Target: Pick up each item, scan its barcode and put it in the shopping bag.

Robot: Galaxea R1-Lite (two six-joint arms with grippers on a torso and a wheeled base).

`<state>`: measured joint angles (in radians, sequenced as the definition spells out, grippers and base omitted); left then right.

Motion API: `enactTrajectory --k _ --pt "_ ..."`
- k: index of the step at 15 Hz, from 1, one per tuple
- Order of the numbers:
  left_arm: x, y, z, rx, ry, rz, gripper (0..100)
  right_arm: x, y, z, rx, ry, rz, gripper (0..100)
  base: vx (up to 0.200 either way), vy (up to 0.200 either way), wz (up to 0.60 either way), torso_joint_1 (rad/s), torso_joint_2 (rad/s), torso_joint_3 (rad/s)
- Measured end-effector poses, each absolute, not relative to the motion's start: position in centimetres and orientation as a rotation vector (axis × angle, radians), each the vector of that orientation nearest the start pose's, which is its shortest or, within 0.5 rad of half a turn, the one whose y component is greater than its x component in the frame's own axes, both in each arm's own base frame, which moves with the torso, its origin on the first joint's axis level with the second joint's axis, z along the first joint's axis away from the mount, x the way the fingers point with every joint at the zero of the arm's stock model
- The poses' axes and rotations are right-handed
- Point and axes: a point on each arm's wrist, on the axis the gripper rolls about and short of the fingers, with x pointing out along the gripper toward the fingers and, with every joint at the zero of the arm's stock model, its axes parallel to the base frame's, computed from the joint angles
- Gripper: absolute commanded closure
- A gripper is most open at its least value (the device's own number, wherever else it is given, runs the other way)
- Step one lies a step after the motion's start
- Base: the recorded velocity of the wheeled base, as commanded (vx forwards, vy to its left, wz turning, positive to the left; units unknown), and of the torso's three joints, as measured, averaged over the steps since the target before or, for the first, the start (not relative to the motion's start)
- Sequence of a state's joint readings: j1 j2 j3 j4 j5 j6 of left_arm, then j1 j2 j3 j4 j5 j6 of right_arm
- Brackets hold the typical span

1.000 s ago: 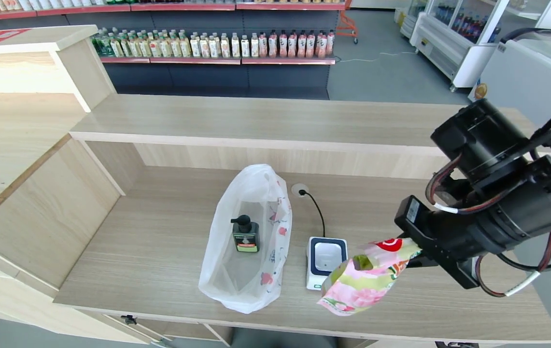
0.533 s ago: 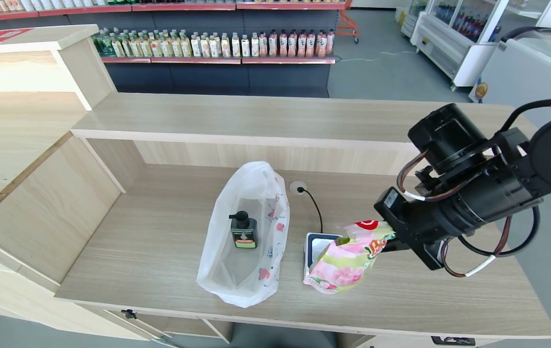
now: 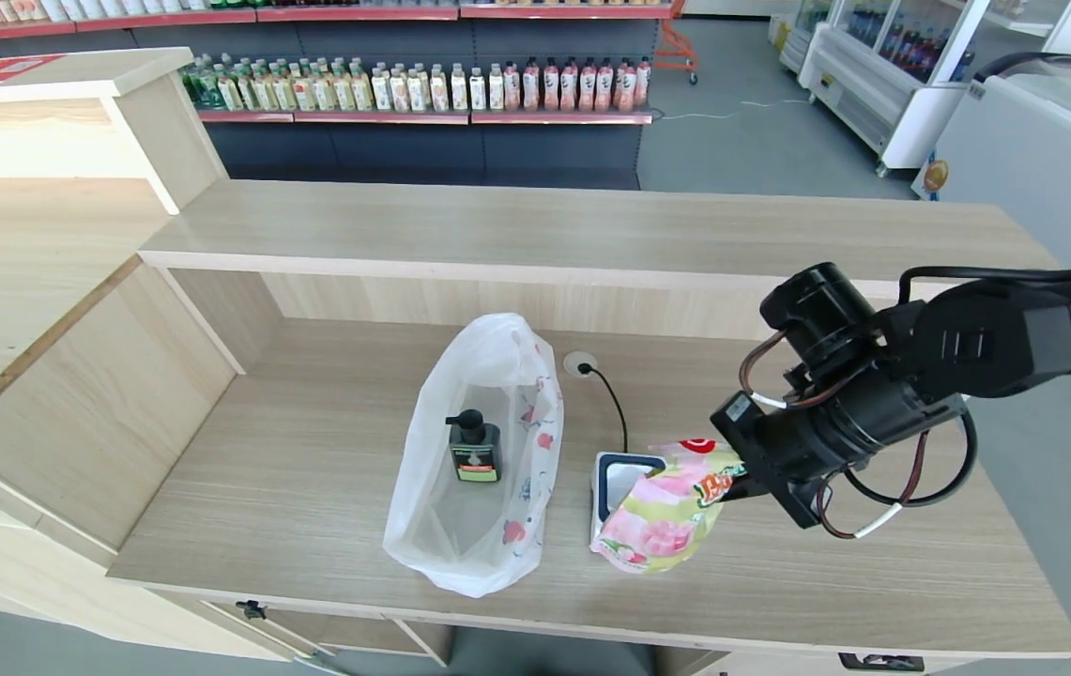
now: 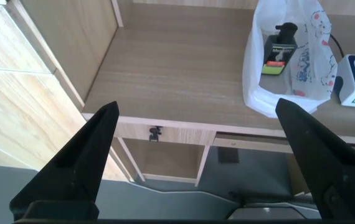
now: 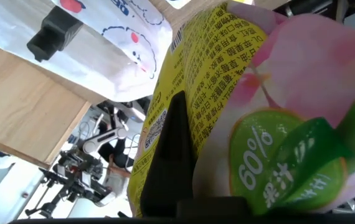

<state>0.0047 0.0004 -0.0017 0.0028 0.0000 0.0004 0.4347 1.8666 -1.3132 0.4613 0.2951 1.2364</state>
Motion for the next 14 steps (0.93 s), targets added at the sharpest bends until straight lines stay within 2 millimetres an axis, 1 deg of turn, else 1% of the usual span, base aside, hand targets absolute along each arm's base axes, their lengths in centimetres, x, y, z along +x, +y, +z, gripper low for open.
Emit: enactTrajectory --k 5,11,14 --pt "-2.3 0.0 7.6 0.000 0.002 0.004 0 31.3 14.8 16.1 1.020 1.265 -0.033 100 0.000 0.000 0.00 0.000 0.00 0.000" --pt "-2.3 0.0 7.6 0.000 0.002 0.004 0 32.5 15.3 15.1 1.046 1.258 -0.001 100 0.000 0.000 0.00 0.000 0.00 0.000" --pt "-2.3 0.0 7.6 0.000 0.002 0.004 0 33.0 15.6 14.9 1.096 1.254 0.028 100 0.000 0.000 0.00 0.000 0.00 0.000"
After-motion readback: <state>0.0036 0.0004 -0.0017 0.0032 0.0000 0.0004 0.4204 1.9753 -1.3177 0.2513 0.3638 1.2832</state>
